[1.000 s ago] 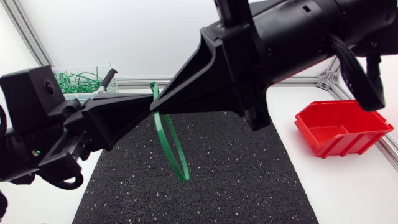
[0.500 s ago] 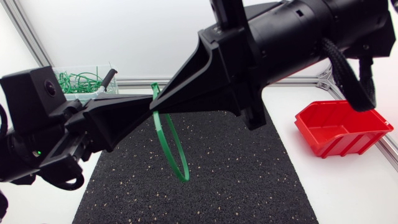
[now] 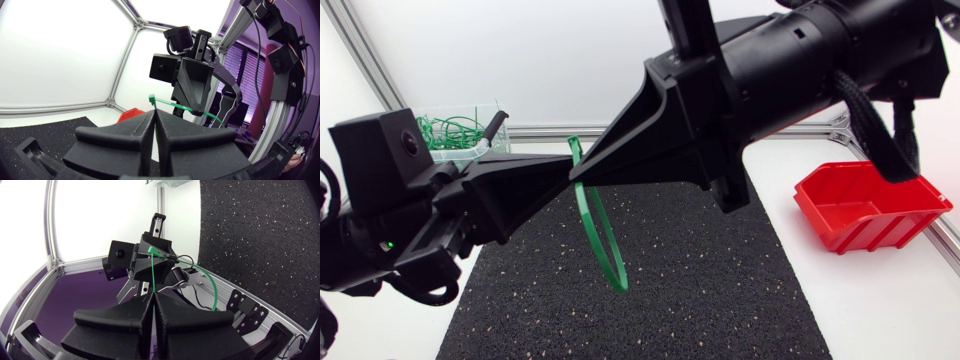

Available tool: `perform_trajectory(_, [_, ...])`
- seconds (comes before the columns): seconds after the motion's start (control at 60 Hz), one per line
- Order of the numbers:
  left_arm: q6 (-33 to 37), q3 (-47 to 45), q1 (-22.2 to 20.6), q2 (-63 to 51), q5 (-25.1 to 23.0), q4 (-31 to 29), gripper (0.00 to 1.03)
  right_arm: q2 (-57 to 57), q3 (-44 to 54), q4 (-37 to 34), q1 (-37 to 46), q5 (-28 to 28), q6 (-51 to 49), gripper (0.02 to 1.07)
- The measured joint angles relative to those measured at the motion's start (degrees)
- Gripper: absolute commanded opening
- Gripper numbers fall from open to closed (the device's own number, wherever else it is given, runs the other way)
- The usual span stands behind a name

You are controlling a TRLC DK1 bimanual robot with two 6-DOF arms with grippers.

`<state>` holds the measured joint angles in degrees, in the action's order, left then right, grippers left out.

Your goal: Take a green cable tie from the red box, thread the tail through the head to close it, then place it in the transparent bin on the left.

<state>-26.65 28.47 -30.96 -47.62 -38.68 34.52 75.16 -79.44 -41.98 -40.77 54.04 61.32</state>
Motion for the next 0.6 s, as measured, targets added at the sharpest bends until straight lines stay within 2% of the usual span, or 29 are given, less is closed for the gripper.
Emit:
perform_trajectory(0.2, [1.2,0.0,-2.1,0.2,2.3,-0.4,0.04,0.0,0.1,0.2,0.4,1.0,0.0,0.08])
perform_trajectory(0.6, [6.6,0.0,-8.9,4.5,9.3,-5.6,0.04,0.0,0.2,1.1,1.8,1.8,0.0,0.08])
